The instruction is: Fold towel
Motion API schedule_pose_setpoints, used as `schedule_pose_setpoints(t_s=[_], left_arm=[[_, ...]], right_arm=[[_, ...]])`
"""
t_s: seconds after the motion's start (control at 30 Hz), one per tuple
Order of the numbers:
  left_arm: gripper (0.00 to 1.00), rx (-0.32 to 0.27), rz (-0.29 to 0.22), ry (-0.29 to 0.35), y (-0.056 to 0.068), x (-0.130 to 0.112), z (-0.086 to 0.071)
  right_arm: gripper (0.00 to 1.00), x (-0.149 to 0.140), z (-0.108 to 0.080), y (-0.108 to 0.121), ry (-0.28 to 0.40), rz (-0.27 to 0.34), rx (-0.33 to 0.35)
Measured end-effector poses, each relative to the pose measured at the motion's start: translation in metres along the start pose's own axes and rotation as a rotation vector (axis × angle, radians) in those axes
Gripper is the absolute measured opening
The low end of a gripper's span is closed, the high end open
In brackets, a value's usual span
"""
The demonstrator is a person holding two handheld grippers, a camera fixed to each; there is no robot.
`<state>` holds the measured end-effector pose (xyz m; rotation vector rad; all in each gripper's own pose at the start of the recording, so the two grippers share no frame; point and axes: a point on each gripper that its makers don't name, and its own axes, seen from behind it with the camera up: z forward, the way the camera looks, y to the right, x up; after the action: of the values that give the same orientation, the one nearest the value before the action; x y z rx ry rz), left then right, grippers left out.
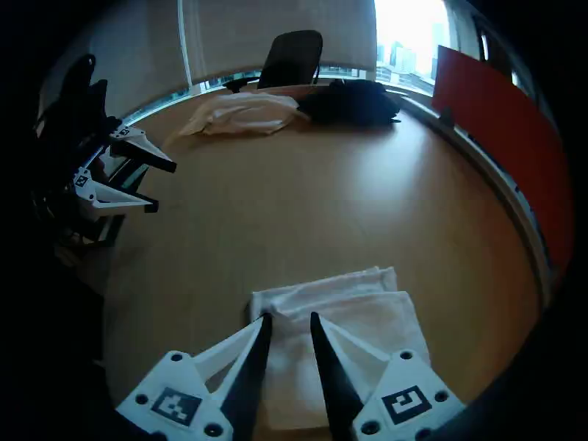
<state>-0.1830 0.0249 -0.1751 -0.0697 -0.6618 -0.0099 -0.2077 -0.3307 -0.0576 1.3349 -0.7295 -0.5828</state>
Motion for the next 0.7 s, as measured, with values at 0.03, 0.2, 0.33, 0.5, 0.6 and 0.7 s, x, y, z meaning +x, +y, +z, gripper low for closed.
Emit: schedule_pose_setpoints(t_s=[0.03,0.2,0.33,0.5,0.6,0.7], left_arm=[[0.91,0.000,0.000,0.000,0.000,0.000,0.000],[0.91,-0.001,0.000,-0.001,0.000,-0.001,0.000],[0.91,-0.002,0.000,-0.001,0.001,-0.001,0.001],[0.91,-0.004,0.001,-0.002,0.001,-0.001,0.001],[0.90,-0.005,0.001,0.000,0.001,0.000,0.001],[0.91,-0.005,0.001,0.000,0.001,0.000,0.002]], right_arm=[[0.54,0.000,0.000,0.000,0.001,0.001,0.000],[0.66,0.001,-0.001,0.000,0.009,0.007,-0.002],[0.66,0.000,-0.003,0.000,0.013,0.011,-0.010],[0.66,-0.003,-0.007,0.000,0.015,0.024,-0.032],[0.67,-0.009,-0.010,-0.001,0.014,0.037,-0.045],[0.67,-0.016,-0.014,-0.002,0.012,0.054,-0.062]])
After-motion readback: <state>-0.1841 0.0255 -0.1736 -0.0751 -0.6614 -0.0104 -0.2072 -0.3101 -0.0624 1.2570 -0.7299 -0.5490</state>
